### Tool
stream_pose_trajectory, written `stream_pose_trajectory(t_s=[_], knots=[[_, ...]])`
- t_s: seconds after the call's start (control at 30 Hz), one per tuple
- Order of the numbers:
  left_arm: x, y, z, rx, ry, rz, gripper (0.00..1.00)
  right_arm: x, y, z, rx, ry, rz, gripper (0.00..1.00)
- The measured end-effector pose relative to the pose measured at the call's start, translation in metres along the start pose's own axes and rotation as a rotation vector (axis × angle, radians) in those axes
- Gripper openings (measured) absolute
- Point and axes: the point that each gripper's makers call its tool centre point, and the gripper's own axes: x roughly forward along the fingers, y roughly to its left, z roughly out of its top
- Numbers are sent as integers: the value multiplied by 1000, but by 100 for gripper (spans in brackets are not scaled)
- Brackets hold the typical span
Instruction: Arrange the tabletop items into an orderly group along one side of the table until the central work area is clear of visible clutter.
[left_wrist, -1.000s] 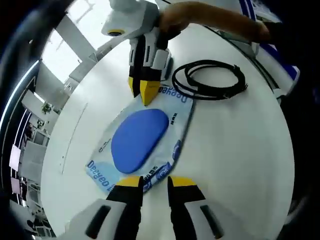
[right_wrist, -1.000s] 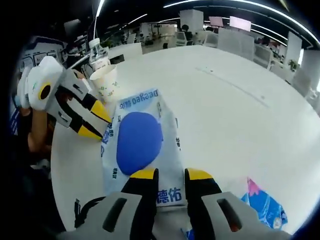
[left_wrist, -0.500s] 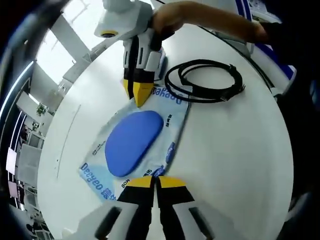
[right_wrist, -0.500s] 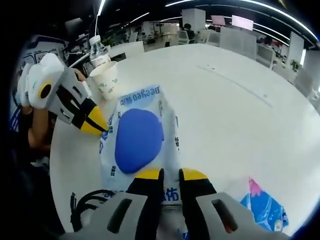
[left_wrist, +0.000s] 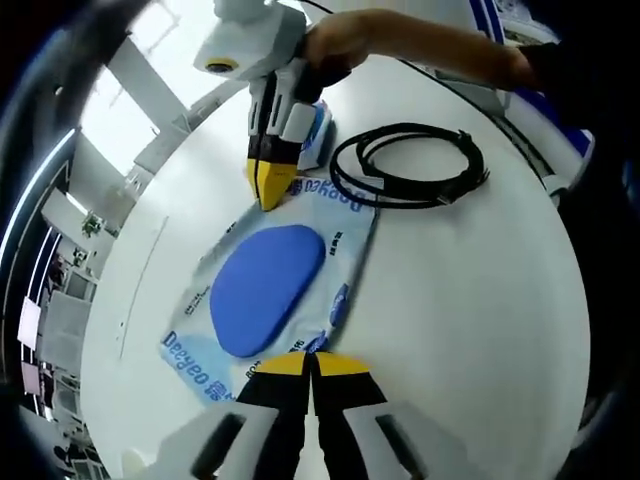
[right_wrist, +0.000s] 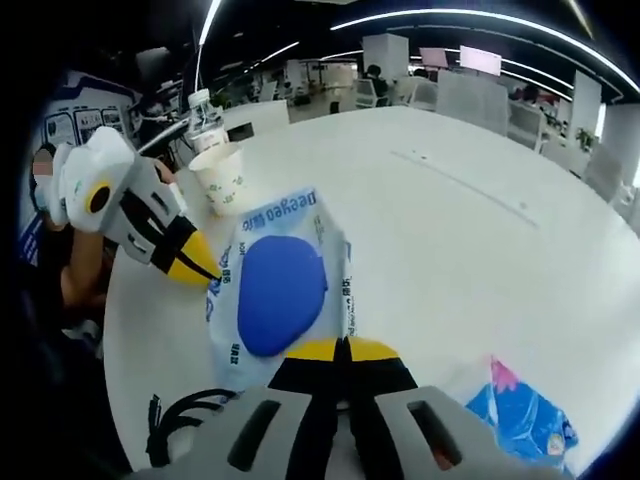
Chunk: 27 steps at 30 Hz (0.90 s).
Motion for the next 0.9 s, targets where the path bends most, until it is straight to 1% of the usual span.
stream_pose_trajectory(t_s=[0.1,0.2,0.43,0.63,0.73,0.9], knots=[[-3,-1,2,1,-5,6,0,-6,3,3,4,-24,-3,0],[-10,0,8,6,-18,18,0,-12,8,6,6,-42,-5,0],[-19,-3,16,22,-33,39,0,-30,14,24,-8,-107,-16,0],[-24,3,20,22,-42,60,0,-43,18,39,-26,-149,-21,0],[-27,5,22,22,-51,73,0,-50,22,47,-41,-182,-26,0],[-31,7,24,28,-56,97,0,-57,24,60,-65,-213,-36,0]])
